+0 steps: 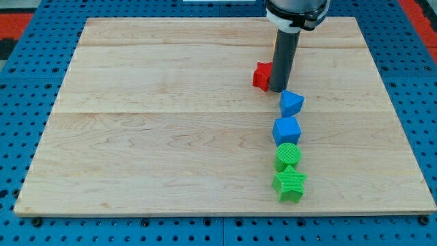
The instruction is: Move the red star away from the red circle
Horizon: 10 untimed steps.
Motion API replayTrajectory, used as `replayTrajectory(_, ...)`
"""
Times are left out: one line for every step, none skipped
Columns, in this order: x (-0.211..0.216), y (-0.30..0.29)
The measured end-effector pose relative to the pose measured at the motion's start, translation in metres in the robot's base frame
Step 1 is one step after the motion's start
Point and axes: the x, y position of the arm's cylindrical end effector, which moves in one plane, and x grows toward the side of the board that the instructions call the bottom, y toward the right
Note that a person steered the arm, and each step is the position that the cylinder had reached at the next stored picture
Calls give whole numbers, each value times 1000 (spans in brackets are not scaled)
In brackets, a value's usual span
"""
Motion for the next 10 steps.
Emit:
replayTrajectory(-16,-19)
replayTrajectory(-16,-101)
replayTrajectory(-10,-77)
replayTrajectory(-3,3)
replayTrajectory(-52,15)
replayTrajectory(-44,-50)
replayTrajectory(12,-136)
replayTrajectory(15,-160)
replayTrajectory(17,-86)
replayTrajectory(2,-45)
